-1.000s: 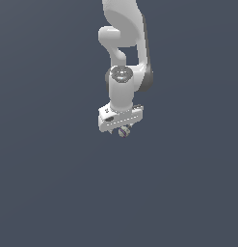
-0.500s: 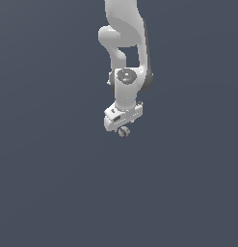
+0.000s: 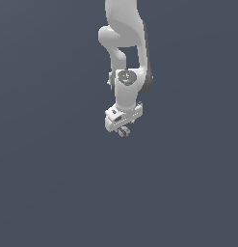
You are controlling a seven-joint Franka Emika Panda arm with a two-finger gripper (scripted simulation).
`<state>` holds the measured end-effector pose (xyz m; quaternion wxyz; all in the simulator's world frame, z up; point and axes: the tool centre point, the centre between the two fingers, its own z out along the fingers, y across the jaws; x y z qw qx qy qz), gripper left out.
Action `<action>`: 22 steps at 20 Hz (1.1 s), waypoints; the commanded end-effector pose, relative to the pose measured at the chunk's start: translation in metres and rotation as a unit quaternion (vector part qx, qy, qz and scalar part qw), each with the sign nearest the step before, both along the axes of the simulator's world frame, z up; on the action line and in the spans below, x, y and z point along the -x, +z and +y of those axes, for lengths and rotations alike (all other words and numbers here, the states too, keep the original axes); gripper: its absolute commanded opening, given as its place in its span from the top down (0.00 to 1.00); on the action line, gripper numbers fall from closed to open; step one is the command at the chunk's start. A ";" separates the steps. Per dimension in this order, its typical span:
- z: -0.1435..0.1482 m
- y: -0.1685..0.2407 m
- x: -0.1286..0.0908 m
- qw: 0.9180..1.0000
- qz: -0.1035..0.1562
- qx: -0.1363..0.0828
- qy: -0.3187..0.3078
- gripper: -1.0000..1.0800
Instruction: Pick up the object and move it to a goal position.
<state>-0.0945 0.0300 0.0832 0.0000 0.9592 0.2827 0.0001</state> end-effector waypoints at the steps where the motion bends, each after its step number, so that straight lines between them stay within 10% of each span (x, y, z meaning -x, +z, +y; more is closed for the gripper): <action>1: 0.000 -0.007 0.001 1.000 0.000 0.000 0.000 0.04; 14: 0.000 -0.047 0.001 1.000 0.000 0.000 0.003 0.04; 15: 0.000 -0.047 0.001 1.000 0.000 0.000 0.003 1.00; 22: 0.000 -0.047 0.001 1.000 0.000 0.000 0.003 1.00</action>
